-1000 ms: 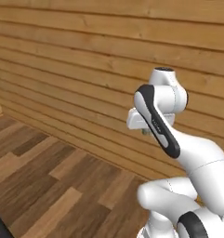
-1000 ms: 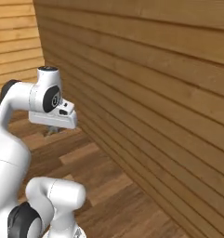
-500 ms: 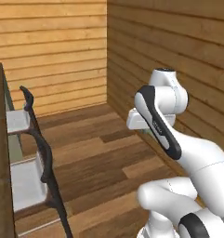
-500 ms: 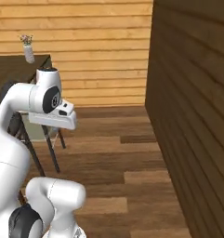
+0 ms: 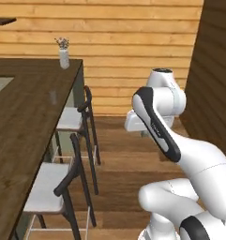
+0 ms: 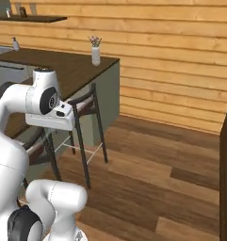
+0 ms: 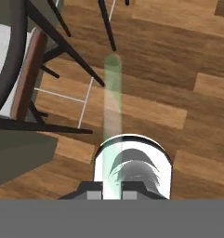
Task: Take a straw from the drawer in front and place it inside the glass cup on the dining counter.
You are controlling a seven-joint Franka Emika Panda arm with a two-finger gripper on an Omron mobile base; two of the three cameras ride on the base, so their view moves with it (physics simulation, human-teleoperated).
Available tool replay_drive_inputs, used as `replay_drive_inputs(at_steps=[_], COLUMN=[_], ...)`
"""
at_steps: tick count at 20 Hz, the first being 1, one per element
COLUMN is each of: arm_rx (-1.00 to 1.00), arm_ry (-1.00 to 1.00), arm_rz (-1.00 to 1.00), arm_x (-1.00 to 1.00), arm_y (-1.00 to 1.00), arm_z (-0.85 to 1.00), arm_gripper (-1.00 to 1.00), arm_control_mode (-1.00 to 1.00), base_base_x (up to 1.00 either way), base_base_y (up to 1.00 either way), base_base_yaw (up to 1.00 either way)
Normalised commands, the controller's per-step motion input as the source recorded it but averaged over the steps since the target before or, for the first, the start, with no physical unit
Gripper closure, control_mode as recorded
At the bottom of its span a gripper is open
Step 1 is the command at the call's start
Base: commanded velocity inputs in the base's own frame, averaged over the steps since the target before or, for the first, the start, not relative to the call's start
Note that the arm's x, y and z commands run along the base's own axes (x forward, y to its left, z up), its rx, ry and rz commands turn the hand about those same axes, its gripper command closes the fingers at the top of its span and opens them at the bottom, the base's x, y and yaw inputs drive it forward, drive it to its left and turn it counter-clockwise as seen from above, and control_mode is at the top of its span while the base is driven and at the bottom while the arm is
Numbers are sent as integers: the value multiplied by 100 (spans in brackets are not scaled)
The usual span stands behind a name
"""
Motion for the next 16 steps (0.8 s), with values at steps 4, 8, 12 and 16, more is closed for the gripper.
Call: replay_drive_inputs(at_steps=[4, 8, 12, 16], arm_rx=[0, 0, 0, 0], arm_ry=[0, 0, 0, 0], arm_rz=[0, 0, 0, 0], arm_x=[0, 0, 0, 0], arm_y=[0, 0, 0, 0], arm_z=[0, 0, 0, 0], arm_gripper=[100, 100, 100, 100], arm_control_mode=[100, 100, 100, 100], base_base_x=[80, 79, 71, 57], base_base_y=[-71, -67, -69, -69], base_base_yaw=[59, 60, 60, 60])
